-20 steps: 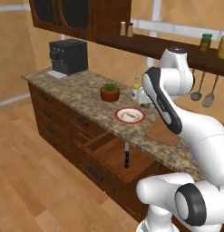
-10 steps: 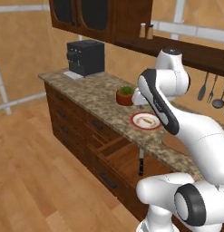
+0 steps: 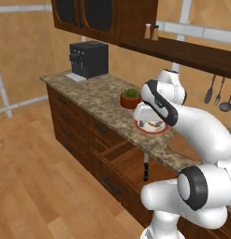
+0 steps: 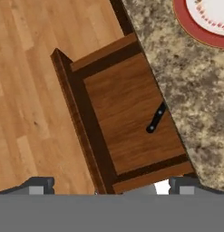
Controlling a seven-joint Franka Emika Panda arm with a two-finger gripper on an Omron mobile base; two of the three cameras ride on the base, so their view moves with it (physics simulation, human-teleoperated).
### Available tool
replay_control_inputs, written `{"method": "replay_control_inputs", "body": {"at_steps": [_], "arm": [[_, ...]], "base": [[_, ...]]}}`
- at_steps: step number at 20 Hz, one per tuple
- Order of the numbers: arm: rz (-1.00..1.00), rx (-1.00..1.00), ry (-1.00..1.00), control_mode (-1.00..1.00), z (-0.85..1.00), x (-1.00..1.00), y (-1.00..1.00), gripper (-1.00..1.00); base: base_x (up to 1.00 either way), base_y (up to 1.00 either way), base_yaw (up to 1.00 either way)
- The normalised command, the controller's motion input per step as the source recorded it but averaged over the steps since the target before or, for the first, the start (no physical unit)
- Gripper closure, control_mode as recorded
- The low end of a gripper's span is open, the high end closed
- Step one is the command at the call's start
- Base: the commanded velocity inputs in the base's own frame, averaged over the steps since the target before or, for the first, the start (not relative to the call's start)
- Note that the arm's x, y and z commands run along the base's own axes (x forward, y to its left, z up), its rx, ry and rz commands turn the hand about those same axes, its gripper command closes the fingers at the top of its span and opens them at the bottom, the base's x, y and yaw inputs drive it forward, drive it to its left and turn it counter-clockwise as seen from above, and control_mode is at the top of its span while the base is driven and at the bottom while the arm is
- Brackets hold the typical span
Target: Pick up the knife from the drawer and place it on the cutting board. Then place the meat from the plate to the cutting board.
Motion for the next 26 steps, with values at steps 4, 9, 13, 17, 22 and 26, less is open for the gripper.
{"method": "replay_control_inputs", "body": {"at_steps": [4, 9, 13, 17, 22, 26], "arm": [[0.04, -0.03, 0.0, -1.0, -1.0, 0.0, 0.51, -1.0], [0.0, -0.01, 0.0, -1.0, -0.92, 0.0, 0.32, -1.0], [0.0, 0.0, 0.1, -1.0, -0.79, 0.08, 0.02, -1.0], [0.0, 0.0, 0.21, -1.0, -0.85, 0.1, 0.05, -1.0], [0.0, 0.0, 0.19, -1.0, -0.87, 0.02, 0.14, -1.0], [0.0, 0.0, 0.1, -1.0, -0.65, 0.02, 0.06, -1.0]], "base": [[0.0, 0.0, 0.0], [0.0, 0.0, 0.0], [0.0, 0.0, 0.0], [0.0, 0.0, 0.0], [0.0, 0.0, 0.0], [0.0, 0.0, 0.0]]}}
